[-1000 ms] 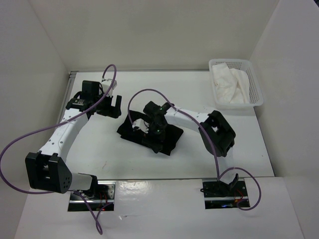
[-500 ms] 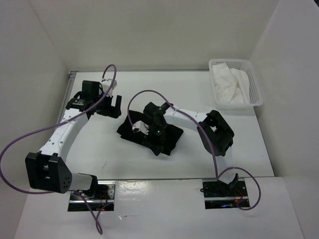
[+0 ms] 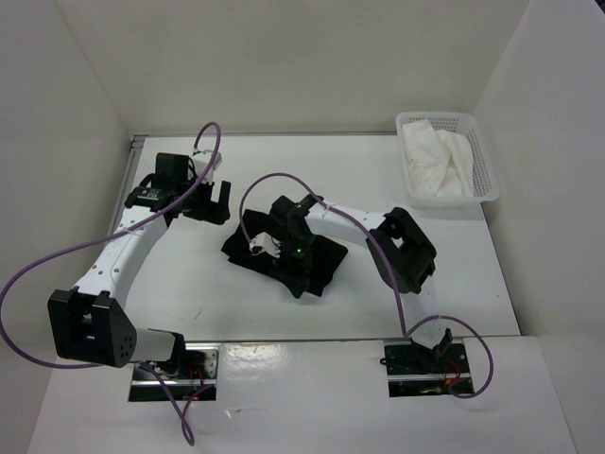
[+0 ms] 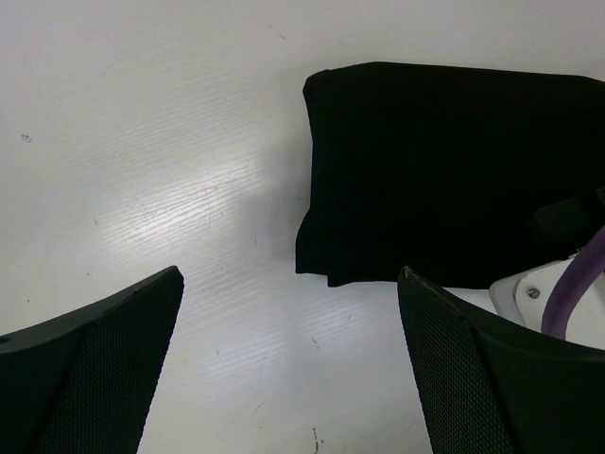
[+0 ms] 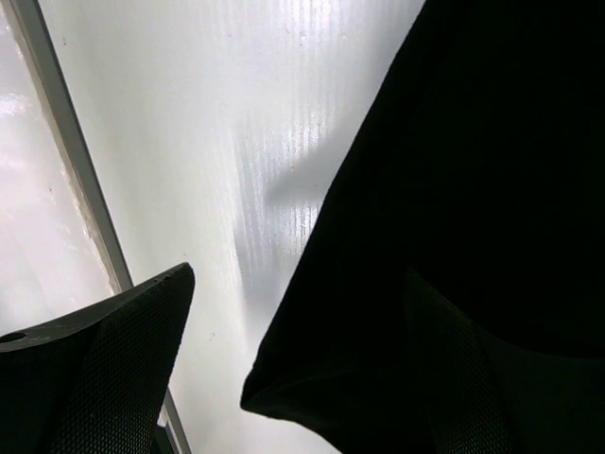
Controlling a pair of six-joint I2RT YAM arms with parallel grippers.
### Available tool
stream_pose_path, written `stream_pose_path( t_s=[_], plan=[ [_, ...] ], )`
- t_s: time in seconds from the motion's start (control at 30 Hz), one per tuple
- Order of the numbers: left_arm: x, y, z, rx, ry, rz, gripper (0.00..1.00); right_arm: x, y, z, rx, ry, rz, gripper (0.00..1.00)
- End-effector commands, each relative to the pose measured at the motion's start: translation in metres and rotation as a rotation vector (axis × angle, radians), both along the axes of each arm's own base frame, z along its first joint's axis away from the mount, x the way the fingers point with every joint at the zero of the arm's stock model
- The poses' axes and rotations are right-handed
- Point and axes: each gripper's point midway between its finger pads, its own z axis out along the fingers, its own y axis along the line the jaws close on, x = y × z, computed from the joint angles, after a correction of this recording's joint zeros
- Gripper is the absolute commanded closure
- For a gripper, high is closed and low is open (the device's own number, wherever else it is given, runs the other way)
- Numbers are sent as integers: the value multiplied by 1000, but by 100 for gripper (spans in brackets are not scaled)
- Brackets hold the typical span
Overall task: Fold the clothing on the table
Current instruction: Fold the skirt
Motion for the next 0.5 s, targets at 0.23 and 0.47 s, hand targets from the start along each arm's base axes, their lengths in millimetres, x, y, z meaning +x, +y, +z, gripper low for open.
stream_pose_path(
  t_s=[0.23, 0.47],
  plan=[
    [-1, -5, 10, -21, -39, -28, 0, -23, -6, 16, -4, 52, 55, 6],
    [0, -5, 6, -20, -30, -28, 0, -31, -11, 29, 14, 24, 48, 6]
  ],
)
